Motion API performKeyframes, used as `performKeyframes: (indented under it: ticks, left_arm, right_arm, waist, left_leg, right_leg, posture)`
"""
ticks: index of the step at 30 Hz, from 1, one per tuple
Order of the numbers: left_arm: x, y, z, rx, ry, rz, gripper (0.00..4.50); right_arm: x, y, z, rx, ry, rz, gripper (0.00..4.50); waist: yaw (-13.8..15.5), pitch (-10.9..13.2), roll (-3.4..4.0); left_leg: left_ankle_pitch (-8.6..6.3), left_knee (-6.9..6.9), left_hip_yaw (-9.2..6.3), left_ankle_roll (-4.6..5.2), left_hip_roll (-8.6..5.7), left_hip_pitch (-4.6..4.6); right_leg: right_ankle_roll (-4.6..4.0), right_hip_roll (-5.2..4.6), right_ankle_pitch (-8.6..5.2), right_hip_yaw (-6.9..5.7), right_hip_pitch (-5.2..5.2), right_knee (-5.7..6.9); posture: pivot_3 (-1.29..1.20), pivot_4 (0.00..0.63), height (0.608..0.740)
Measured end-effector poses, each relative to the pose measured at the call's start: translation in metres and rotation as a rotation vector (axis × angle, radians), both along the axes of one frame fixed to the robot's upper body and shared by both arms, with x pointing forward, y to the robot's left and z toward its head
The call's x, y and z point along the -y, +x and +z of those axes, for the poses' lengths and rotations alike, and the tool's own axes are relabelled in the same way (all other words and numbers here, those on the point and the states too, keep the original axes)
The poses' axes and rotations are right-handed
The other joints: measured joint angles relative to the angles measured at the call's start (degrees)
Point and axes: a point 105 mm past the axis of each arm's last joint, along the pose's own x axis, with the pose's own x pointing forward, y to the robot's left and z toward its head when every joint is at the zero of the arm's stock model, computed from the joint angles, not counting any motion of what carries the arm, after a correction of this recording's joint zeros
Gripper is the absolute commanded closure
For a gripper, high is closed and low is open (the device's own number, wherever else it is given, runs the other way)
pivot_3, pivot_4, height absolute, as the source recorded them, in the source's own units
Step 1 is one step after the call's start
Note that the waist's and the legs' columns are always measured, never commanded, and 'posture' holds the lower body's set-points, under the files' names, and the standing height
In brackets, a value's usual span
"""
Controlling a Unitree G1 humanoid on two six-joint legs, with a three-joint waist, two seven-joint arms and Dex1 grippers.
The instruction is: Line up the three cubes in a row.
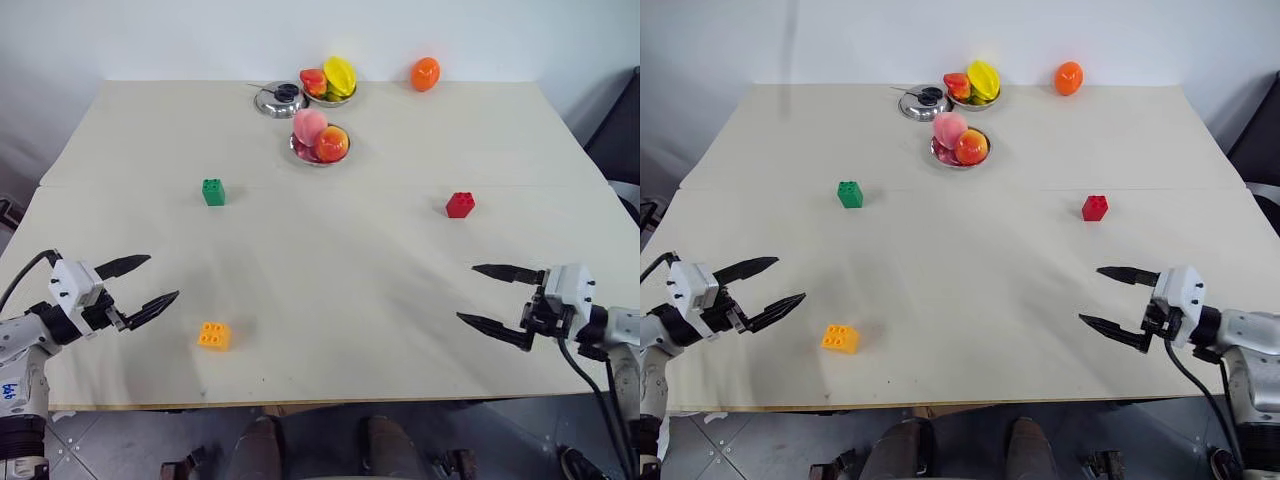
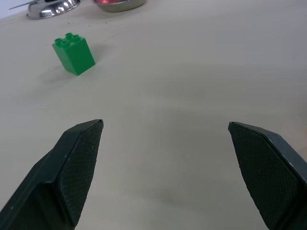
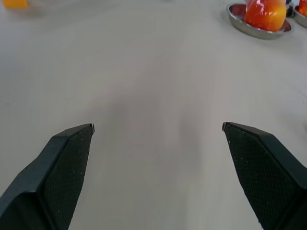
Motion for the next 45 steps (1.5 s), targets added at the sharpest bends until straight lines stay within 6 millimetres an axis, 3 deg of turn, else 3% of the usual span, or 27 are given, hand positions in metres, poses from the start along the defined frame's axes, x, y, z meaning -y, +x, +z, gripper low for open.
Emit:
performKeyframes:
  ticks: [6, 11, 17, 20, 23, 25, 30, 32, 38, 41, 45]
  left_arm:
    - [-0.006, -0.002, 0.007, 0.011, -0.02, 0.04, 0.06]
    - [0.003, 0.002, 0.021, 0.01, -0.11, 0.01, 0.06]
    - [0.042, 0.008, 0.035, 0.015, -0.176, -0.119, 0.06]
    - [0.067, 0.013, 0.043, 0.048, -0.186, -0.205, 0.06]
    - [0.087, 0.014, 0.05, 0.061, -0.182, -0.29, 0.06]
    - [0.09, 0.016, 0.051, 0.062, -0.187, -0.298, 0.06]
    - [0.104, 0.019, 0.045, 0.048, -0.227, -0.326, 0.06]
    - [0.108, 0.02, 0.043, 0.038, -0.232, -0.334, 0.06]
    - [0.112, 0.018, 0.043, 0.036, -0.225, -0.346, 0.06]
    - [0.112, 0.018, 0.043, 0.037, -0.218, -0.345, 0.06]
    - [0.11, 0.018, 0.043, 0.037, -0.213, -0.34, 0.06]
  right_arm:
    - [-0.006, 0.003, 0.003, 0.031, 0.017, -0.015, 0.0]
    - [-0.001, 0.011, 0.007, 0.078, 0.098, -0.139, 0.0]
    - [0.046, 0.016, 0.01, 0.133, 0.274, -0.491, 0.0]
    - [0.069, 0.013, -0.005, 0.126, 0.317, -0.689, 0.0]
    - [0.075, 0.016, -0.025, 0.055, 0.367, -0.872, 0.0]
    - [0.073, 0.029, -0.025, 0.016, 0.382, -0.938, 0.0]
    - [0.039, 0.081, 0.018, 0.049, 0.366, -0.864, 0.0]
    - [0.036, 0.103, 0.028, 0.026, 0.37, -0.895, 0.0]
    - [0.028, 0.143, 0.047, -0.037, 0.371, -0.958, 0.0]
    - [0.022, 0.158, 0.048, -0.072, 0.35, -0.96, 0.0]
    - [0.01, 0.175, 0.03, -0.155, 0.302, -0.952, 0.0]
  waist:
    - [0.06, 0.0, 0.0]
    - [0.14, 0.0, 0.0]
    - [0.29, 0.0, 0.0]
    - [0.34, -0.01, -0.01]
    - [-0.21, -0.02, 0.06]
    - [-1.11, -0.03, 0.15]
    - [-1.7, -0.01, 0.2]
    - [-1.5, -0.01, 0.2]
    - [-1.31, -0.01, 0.2]
    - [-1.56, -0.01, 0.2]
    - [-1.72, -0.01, 0.2]
  left_leg:
    - [0.0, 0.02, -0.01, 0.0, 0.01, 0.0]
    - [0.0, 0.01, -0.01, 0.0, 0.01, 0.0]
    - [0.01, 0.02, -0.02, -0.01, 0.0, 0.0]
    - [0.02, 0.02, -0.02, -0.03, 0.0, 0.0]
    - [0.04, 0.01, 0.03, -0.08, 0.02, 0.01]
    - [0.05, 0.0, 0.09, -0.09, 0.05, 0.05]
    - [0.06, -0.02, 0.1, -0.1, 0.15, 0.12]
    - [0.06, -0.01, 0.11, -0.09, 0.14, 0.06]
    - [0.04, -0.04, 0.09, -0.07, 0.13, -0.03]
    - [0.04, -0.05, 0.11, -0.07, 0.13, -0.03]
    - [0.04, -0.06, 0.14, -0.07, 0.13, -0.03]
  right_leg:
    - [0.0, 0.0, 0.0, 0.0, 0.0, -0.06]
    - [0.0, 0.0, 0.0, 0.0, 0.01, 0.02]
    - [-0.01, 0.0, 0.01, 0.0, 0.02, 0.05]
    - [-0.01, 0.0, 0.01, 0.0, 0.03, 0.03]
    - [-0.02, 0.01, 0.01, 0.02, -0.02, 0.11]
    - [-0.02, 0.01, 0.01, 0.02, -0.06, 0.2]
    - [-0.06, 0.08, 0.0, 0.01, -0.07, 0.27]
    - [-0.07, 0.07, 0.01, 0.01, -0.09, 0.24]
    - [-0.08, 0.06, 0.01, -0.04, -0.11, 0.18]
    - [-0.08, 0.06, 0.01, -0.04, -0.12, 0.17]
    - [-0.07, 0.06, 0.01, -0.04, -0.14, 0.16]
  posture:
    - [0.0, 0.15, 0.74]
    - [0.0, 0.15, 0.74]
    - [0.0, 0.15, 0.74]
    - [0.0, 0.15, 0.74]
    - [0.0, 0.15, 0.74]
    - [0.0, 0.15, 0.74]
    - [0.0, 0.15, 0.74]
    - [0.0, 0.15, 0.74]
    - [0.0, 0.15, 0.74]
    - [0.0, 0.15, 0.74]
    - [0.0, 0.15, 0.74]
